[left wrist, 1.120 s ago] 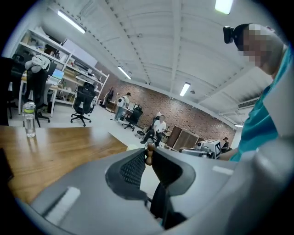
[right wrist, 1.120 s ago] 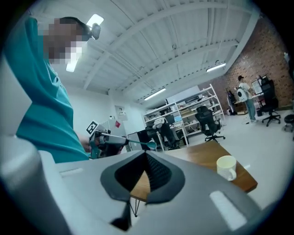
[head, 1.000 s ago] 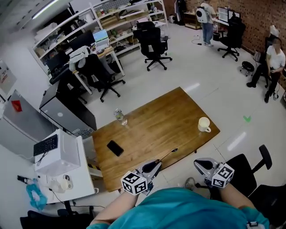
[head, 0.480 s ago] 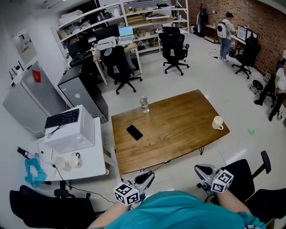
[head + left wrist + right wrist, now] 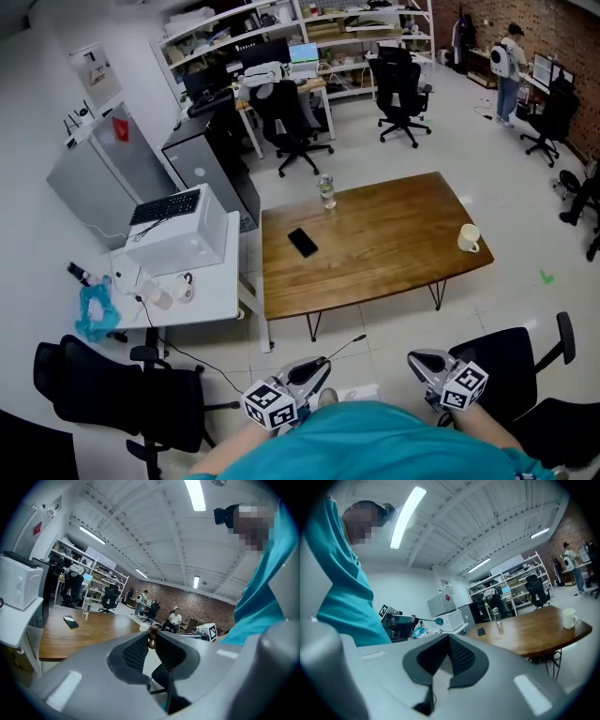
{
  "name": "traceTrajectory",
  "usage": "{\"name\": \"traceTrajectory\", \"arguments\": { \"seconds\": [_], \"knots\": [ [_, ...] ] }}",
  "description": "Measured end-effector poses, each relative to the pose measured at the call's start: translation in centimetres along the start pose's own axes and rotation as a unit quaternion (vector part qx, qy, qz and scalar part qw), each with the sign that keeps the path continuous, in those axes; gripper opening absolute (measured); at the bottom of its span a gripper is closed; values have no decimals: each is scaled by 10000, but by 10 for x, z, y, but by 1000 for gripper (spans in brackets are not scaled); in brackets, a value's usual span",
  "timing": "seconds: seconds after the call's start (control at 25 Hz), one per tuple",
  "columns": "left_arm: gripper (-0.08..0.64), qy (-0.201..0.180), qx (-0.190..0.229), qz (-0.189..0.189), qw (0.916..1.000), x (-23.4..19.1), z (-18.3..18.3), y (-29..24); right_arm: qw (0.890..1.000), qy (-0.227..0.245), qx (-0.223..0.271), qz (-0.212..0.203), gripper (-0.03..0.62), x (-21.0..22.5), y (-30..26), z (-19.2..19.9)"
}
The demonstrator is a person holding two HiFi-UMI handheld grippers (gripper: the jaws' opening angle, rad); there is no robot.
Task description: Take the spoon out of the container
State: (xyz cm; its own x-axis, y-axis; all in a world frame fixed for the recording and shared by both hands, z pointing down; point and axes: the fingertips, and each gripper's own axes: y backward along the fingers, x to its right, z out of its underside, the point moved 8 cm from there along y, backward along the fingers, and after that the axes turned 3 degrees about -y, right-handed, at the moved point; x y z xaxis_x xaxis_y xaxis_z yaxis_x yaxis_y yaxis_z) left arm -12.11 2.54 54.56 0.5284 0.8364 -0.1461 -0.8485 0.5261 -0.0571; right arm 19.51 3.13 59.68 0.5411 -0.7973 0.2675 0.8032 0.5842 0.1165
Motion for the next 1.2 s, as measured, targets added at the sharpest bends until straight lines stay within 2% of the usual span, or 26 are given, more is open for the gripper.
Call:
{"name": "traceTrajectory", "arguments": {
  "seconds": [0.2,0.4,0.52,0.8,1.2],
  "knots": [
    [46,-278,113,-127,9995,29,-9,36,9995,-67,-42,-312,2,-39,-5,2],
    [46,-501,288,-314,9978,21,-6,94,9982,-54,-78,-599,2,-78,-48,17],
    [46,-439,355,-487,9972,5,9,141,9975,-42,-185,-687,2,-107,-84,31],
    [46,189,734,-914,9929,-52,14,224,9959,-229,-279,-828,0,-147,-167,55],
    [46,-16,796,-1020,9916,-63,6,256,9945,-7,-374,-979,0,-165,-203,55]
  ]
}}
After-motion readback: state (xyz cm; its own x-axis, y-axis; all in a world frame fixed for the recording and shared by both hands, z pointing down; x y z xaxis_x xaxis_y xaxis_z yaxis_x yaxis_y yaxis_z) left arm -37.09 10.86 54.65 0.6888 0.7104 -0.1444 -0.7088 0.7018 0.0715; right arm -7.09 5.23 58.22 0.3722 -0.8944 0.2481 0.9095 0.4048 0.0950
